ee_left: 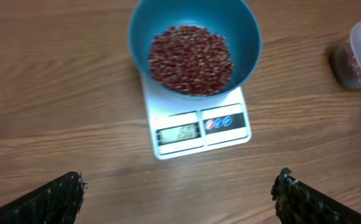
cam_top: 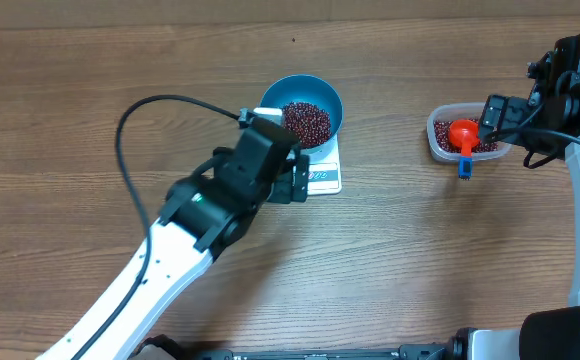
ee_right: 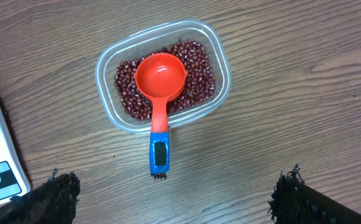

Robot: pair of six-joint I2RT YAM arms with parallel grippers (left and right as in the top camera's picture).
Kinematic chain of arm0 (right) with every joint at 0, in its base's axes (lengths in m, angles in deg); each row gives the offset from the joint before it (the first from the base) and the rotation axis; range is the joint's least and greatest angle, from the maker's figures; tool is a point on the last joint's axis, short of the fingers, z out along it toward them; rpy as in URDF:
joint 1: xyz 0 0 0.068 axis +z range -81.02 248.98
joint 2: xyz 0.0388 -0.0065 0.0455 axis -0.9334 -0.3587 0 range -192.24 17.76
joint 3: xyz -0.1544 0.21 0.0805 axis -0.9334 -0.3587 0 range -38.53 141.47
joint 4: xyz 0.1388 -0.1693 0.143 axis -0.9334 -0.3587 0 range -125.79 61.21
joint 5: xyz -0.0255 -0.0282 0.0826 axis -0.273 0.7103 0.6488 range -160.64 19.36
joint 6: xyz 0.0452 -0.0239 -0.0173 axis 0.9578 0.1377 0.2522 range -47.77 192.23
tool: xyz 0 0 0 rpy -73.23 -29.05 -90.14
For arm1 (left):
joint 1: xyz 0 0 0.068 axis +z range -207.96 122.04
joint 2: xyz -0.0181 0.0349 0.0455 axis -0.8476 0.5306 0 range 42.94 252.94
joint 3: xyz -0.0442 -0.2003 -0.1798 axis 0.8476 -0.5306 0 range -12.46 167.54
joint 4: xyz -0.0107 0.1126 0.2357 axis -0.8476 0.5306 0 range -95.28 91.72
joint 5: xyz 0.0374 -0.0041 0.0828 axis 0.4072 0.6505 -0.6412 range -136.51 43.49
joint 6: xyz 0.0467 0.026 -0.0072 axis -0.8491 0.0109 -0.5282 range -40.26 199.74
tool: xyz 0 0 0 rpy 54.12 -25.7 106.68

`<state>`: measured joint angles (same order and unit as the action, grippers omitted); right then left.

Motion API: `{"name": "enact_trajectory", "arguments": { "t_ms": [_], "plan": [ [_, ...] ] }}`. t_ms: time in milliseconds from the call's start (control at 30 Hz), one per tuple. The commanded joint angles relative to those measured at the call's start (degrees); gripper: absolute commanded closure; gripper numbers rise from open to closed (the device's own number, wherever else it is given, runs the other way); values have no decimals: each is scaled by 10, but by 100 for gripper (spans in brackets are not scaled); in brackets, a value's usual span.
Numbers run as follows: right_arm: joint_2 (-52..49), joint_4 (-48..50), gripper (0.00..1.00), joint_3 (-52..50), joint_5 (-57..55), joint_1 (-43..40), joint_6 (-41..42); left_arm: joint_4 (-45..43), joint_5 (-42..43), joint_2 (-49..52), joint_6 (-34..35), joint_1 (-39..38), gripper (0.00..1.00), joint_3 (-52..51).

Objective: Scoop item into bowl and weigh 150g on scale

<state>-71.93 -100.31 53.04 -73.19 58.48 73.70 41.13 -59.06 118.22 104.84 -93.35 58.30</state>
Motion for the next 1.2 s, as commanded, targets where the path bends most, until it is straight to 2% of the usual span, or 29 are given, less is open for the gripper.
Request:
{"name": "enact_trajectory", "arguments": {
  "t_ms": [0,233,500,767,1000,1167],
  "plan": [
    [2,3,0,11,-6,2,-1,28,-18,-54,-35,31,0,-14],
    [2,3,0,11,-6,2,-1,5,3,-151,-33,94,0,-86],
    [2,3,0,11,-6,2,-1,-119,78,-330,-33,164,0,-269],
    [2,3,0,11,-6,2,-1,-177,83,-510,-33,198,0,-410],
    [2,3,0,11,-6,2,-1,-290,95,-544,-35,196,1,-487],
    [2,3,0,11,-6,2,-1,-309,114,-583,-35,197,0,-508]
  ]
}}
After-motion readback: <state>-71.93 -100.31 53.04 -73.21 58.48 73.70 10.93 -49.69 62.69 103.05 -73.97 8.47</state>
